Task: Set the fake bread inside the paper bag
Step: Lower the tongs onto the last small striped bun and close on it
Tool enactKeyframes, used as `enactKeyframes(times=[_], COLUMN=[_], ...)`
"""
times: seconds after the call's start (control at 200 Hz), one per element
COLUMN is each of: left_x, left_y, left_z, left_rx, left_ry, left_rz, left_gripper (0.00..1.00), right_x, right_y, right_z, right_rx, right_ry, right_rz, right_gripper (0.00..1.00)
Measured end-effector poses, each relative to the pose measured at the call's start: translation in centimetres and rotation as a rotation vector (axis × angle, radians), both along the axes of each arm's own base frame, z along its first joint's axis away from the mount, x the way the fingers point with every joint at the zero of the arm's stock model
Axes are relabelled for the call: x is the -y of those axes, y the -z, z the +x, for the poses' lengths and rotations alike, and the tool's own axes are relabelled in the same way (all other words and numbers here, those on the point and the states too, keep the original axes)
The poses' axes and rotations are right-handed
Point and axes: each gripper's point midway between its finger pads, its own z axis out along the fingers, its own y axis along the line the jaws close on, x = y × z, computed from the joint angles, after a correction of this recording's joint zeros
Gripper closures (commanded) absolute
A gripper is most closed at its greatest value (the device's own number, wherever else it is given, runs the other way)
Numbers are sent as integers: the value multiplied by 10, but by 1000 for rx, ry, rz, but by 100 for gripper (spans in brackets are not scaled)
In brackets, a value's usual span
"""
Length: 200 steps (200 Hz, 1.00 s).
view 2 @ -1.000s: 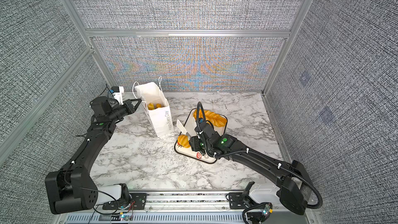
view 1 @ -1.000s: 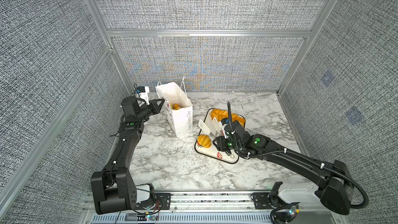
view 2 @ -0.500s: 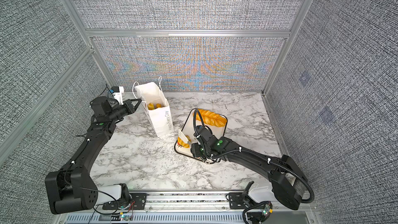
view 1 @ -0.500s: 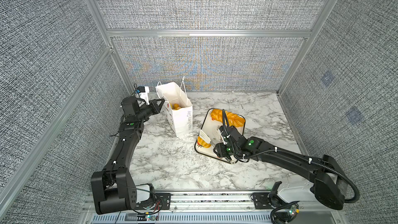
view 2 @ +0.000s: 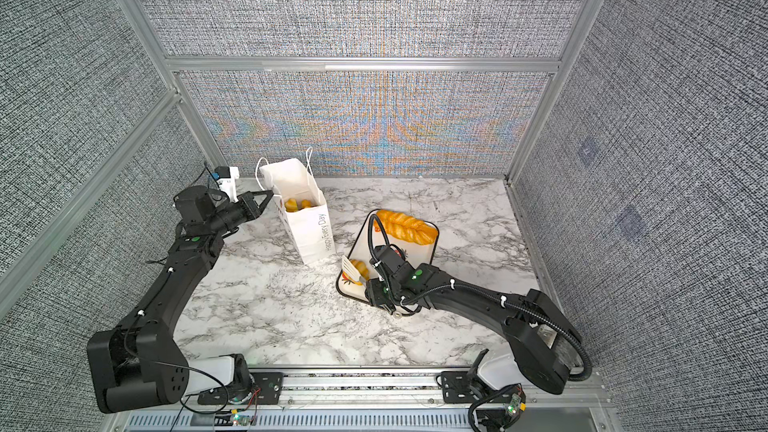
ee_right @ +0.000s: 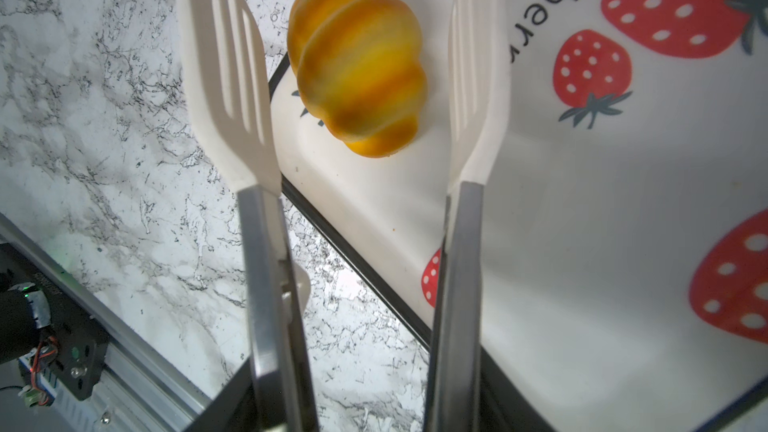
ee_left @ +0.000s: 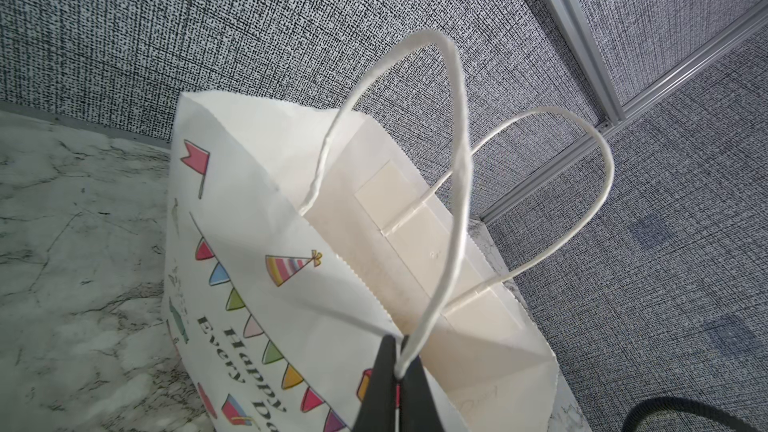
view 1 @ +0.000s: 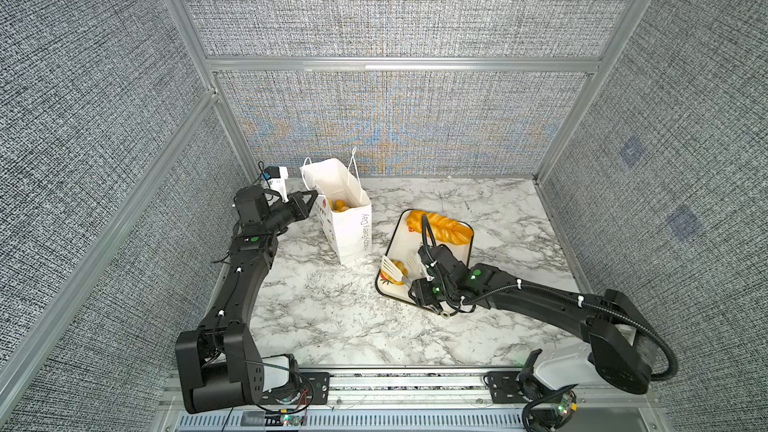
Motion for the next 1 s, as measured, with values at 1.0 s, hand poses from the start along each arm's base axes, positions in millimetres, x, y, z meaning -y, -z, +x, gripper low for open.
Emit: enactKeyframes(times=[1.0], left_x=[0], left_y=[2], left_z=[1], left_rx=[-5], left_ry=[0], left_rz=[0], left_gripper=[99], right_x=[-3], right_y=[21], right_z=[-2], right_rx=[-37], right_ry=[-31], right_rz=[-34], right_gripper=[47])
